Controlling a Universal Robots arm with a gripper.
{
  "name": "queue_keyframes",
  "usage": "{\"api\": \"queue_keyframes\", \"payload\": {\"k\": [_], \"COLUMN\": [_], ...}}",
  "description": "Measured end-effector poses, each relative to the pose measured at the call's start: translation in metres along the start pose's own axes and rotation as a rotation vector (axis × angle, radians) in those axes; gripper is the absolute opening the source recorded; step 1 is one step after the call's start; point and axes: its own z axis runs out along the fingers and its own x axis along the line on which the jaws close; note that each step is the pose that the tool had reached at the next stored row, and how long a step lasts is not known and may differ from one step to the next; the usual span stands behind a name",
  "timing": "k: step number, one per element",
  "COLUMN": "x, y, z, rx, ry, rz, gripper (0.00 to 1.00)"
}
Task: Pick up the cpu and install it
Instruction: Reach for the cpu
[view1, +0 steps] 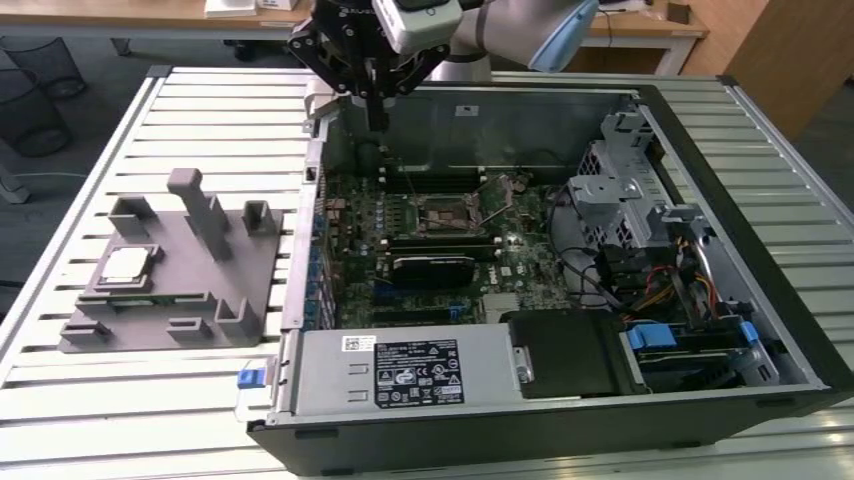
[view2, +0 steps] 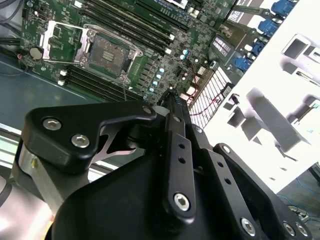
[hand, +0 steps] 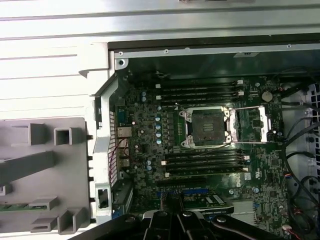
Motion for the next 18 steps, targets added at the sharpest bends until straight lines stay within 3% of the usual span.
{"api": "queue_keyframes", "payload": {"k": [18], "x": [0.0052], "y": [-0.0004], "z": [0.0], "rx": [0.0], "ry": [0.0], "rz": [0.0], "gripper": [0.11]}}
